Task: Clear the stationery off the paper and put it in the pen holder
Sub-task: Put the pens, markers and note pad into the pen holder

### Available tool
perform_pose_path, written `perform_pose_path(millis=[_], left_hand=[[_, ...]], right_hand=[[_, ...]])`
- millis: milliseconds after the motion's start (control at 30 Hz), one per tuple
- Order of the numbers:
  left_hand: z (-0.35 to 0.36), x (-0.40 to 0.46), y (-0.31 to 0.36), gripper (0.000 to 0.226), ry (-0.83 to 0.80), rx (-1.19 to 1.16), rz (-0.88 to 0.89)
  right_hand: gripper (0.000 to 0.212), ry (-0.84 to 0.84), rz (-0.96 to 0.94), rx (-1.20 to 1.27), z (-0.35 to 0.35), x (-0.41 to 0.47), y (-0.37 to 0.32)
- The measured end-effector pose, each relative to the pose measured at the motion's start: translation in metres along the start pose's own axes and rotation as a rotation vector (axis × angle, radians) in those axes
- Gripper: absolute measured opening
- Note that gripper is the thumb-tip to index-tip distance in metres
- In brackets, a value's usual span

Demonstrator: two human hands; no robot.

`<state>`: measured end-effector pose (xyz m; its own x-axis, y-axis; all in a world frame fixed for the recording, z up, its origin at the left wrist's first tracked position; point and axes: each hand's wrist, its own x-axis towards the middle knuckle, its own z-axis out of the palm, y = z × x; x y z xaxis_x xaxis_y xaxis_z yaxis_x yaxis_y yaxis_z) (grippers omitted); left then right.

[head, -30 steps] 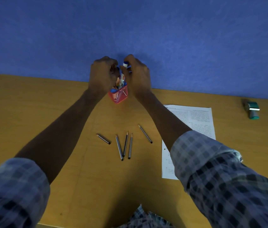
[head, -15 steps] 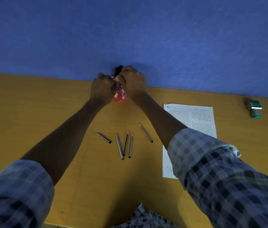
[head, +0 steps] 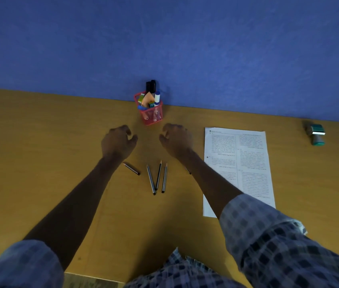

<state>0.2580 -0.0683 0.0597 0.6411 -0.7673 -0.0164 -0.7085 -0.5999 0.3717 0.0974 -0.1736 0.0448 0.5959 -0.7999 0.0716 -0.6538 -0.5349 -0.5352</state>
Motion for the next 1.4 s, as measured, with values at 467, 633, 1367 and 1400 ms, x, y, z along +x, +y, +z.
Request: perform_pose_path(millis=[467,633,1367,1400], left_hand=[[0.022,-0.067,-0.014,0.022,-0.166,0.116,-0.069],[0.025,-0.073,0.001,0.014,-0.196,0.082,0.083],[0.039,-0.072,0.032,0.017,-0.229,0.313,0.073],[0.039,-0.071,0.032,0.018,-0.23,0.335,0.078]], right_hand=[[0.025,-0.343,0.172,-0.05,0.016,-0.055,-0.014],[0.021,-0.358,0.132,-0.071,0.01,-0.055,-0.024],[0.021,-0.36,0.069,-0.165,0.016,-0.055,-0.034],[0.021,-0.349,0.041,-0.193,0.016,-0.055,-0.034]])
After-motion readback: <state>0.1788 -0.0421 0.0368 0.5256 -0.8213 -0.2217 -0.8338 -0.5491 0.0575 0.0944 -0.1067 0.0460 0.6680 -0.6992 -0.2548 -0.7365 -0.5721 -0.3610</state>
